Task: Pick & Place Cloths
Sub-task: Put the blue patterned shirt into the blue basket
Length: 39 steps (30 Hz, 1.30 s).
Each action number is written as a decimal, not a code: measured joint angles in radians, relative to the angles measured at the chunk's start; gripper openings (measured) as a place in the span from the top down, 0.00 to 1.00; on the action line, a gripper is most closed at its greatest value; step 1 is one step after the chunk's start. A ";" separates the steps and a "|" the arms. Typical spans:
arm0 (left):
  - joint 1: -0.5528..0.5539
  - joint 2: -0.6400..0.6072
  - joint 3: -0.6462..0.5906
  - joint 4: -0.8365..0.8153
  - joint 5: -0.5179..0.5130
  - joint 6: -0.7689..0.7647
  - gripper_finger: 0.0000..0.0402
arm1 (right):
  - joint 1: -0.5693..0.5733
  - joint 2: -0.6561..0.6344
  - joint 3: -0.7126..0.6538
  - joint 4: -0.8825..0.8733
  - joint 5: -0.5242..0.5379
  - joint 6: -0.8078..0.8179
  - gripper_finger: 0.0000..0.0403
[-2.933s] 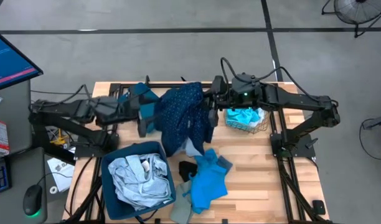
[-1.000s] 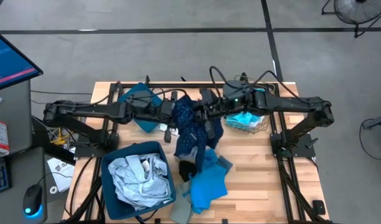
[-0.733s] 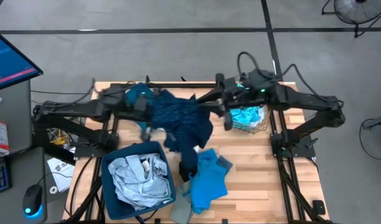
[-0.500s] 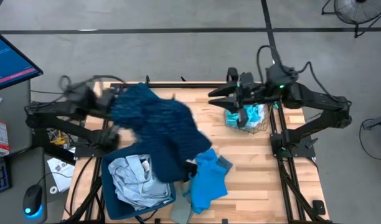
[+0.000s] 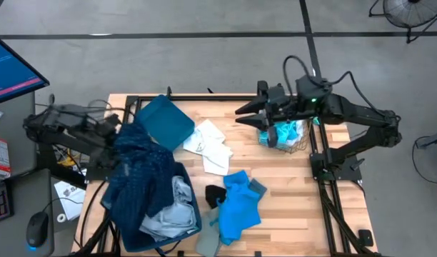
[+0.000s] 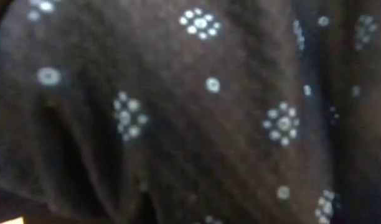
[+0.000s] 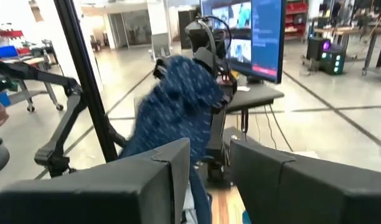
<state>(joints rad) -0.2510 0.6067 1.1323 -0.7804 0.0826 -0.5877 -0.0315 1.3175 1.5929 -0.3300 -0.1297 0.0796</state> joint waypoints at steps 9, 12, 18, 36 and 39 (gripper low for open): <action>-0.008 0.105 -0.087 -0.048 0.021 -0.033 0.90 | -0.005 0.048 0.001 -0.065 0.000 0.033 0.73; -0.055 0.168 -0.106 -0.048 0.067 -0.095 0.90 | -0.005 0.047 0.001 -0.099 0.000 0.053 0.73; -0.263 0.295 -0.115 -0.049 0.098 -0.232 0.90 | -0.004 0.043 0.001 -0.145 -0.001 0.053 0.73; -0.446 0.663 -0.115 -0.157 -0.136 -0.280 0.86 | -0.018 0.045 0.001 -0.179 -0.001 0.023 0.73; -0.446 0.717 -0.123 -0.171 -0.135 -0.274 0.88 | -0.018 0.045 0.001 -0.195 -0.001 0.022 0.73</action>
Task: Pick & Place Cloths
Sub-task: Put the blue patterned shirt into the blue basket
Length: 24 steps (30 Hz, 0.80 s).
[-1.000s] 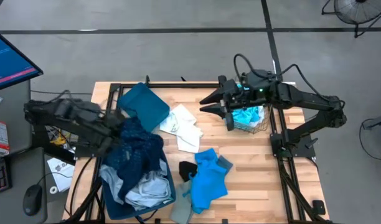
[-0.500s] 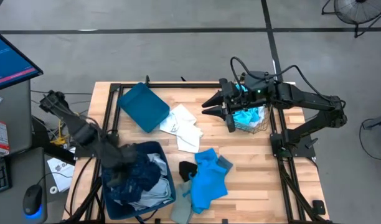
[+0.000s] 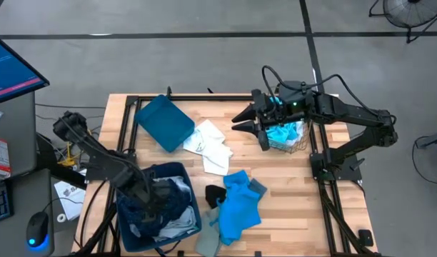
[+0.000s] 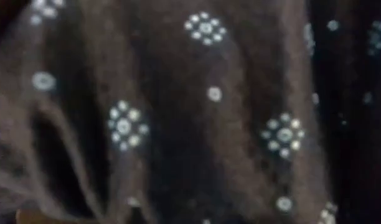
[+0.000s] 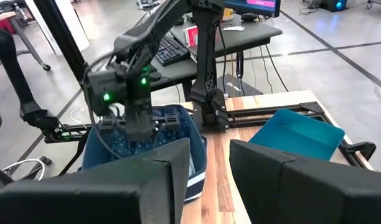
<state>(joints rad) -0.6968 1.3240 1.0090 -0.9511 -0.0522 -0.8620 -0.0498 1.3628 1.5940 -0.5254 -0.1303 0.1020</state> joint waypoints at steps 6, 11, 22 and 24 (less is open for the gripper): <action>-0.005 0.080 -0.065 0.012 0.058 -0.014 0.85 | 0.000 0.000 0.000 -0.044 0.000 0.000 0.73; -0.001 0.103 -0.101 0.020 0.055 -0.010 0.79 | 0.000 0.000 0.000 -0.055 0.000 -0.005 0.73; 0.001 0.098 -0.107 0.042 0.119 0.013 0.44 | 0.000 0.000 0.000 -0.076 -0.002 -0.058 0.73; 0.005 0.084 -0.107 0.044 0.155 -0.022 0.35 | 0.000 0.000 0.000 -0.079 -0.002 -0.060 0.73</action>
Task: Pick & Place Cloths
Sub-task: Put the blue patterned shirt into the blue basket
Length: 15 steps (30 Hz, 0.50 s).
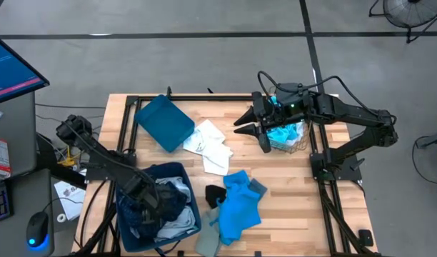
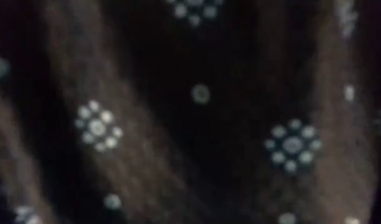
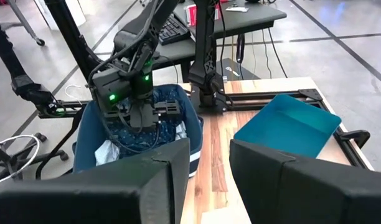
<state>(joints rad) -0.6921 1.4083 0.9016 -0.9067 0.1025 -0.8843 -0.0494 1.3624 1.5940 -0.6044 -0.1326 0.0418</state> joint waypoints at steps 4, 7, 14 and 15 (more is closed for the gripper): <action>0.023 -0.070 0.000 0.013 0.095 -0.038 0.22 | 0.000 0.000 0.000 -0.001 -0.001 -0.013 0.73; 0.036 -0.155 0.000 0.016 0.111 -0.100 0.16 | 0.000 0.000 0.000 -0.003 -0.001 -0.023 0.73; 0.056 -0.372 0.000 0.030 0.105 -0.295 0.15 | 0.000 0.000 0.000 -0.013 -0.001 -0.026 0.73; 0.056 -0.400 0.000 0.040 0.106 -0.326 0.15 | 0.000 0.000 0.000 -0.018 -0.001 -0.026 0.73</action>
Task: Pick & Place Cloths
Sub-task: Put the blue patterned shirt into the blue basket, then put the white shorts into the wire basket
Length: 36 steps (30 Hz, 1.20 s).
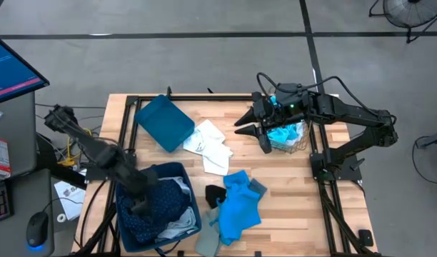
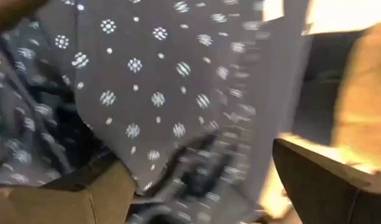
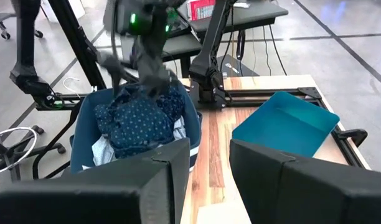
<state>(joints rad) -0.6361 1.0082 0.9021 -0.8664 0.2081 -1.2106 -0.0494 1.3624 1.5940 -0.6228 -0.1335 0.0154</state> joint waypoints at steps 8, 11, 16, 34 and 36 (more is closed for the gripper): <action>0.000 -0.177 0.001 0.195 -0.134 -0.080 0.17 | 0.000 0.000 0.000 -0.024 0.000 0.000 0.73; -0.001 -0.218 0.001 0.258 -0.312 -0.016 0.18 | -0.007 0.000 0.000 -0.090 0.031 0.002 0.73; 0.000 -0.236 0.001 0.343 -0.593 0.183 0.20 | -0.028 0.000 -0.038 -0.140 0.164 0.101 0.72; 0.088 -0.167 0.001 0.369 -0.973 0.499 0.19 | -0.036 0.286 -0.237 0.039 0.269 0.125 0.29; 0.100 -0.169 0.001 0.380 -0.976 0.496 0.20 | -0.037 0.338 -0.237 0.071 0.263 0.125 0.28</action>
<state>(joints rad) -0.5359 0.8394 0.9035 -0.4863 -0.7678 -0.7150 -0.0864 1.7006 1.3571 -0.5520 0.1291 0.1400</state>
